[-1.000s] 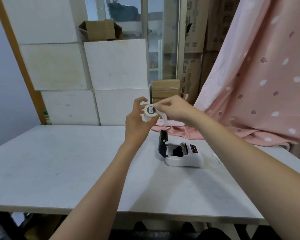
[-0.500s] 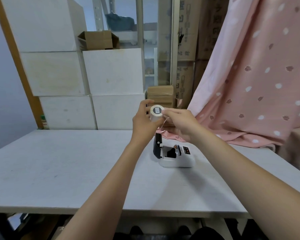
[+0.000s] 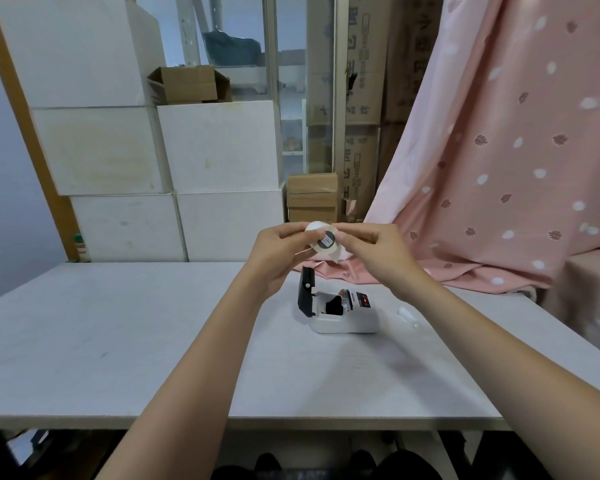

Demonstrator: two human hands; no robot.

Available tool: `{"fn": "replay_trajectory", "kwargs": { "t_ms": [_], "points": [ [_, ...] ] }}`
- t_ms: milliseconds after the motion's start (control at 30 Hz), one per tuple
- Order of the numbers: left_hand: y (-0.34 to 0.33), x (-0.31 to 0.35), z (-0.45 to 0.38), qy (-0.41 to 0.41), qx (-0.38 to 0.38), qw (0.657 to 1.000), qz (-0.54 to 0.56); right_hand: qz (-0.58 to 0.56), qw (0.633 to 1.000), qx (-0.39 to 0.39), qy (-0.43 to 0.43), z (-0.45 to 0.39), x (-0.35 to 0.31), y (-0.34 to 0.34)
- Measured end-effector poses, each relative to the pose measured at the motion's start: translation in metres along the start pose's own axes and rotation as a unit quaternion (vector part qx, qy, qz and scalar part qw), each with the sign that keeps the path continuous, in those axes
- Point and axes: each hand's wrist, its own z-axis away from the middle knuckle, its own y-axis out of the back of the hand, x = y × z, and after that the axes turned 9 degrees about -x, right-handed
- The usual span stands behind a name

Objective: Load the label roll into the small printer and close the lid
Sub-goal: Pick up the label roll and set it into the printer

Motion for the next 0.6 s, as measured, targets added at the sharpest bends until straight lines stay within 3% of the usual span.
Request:
{"fn": "replay_trajectory", "kwargs": {
  "t_ms": [200,367,500,600],
  "points": [
    [-0.016,-0.006,0.001,-0.047,0.028,0.994,0.091,-0.123,0.990,0.062,0.020,0.009,0.012,-0.008],
    [-0.032,-0.013,0.001,-0.072,0.048,0.983,0.163,-0.235,0.971,0.048,0.018,0.010,0.015,-0.019],
    [-0.042,-0.023,-0.001,-0.063,0.089,0.983,0.147,-0.248,0.967,0.054,0.011,0.010,0.017,-0.021],
    [-0.054,-0.030,0.000,-0.051,0.088,0.965,0.242,-0.239,0.969,0.065,0.011,0.014,0.020,-0.022]
  ]
}}
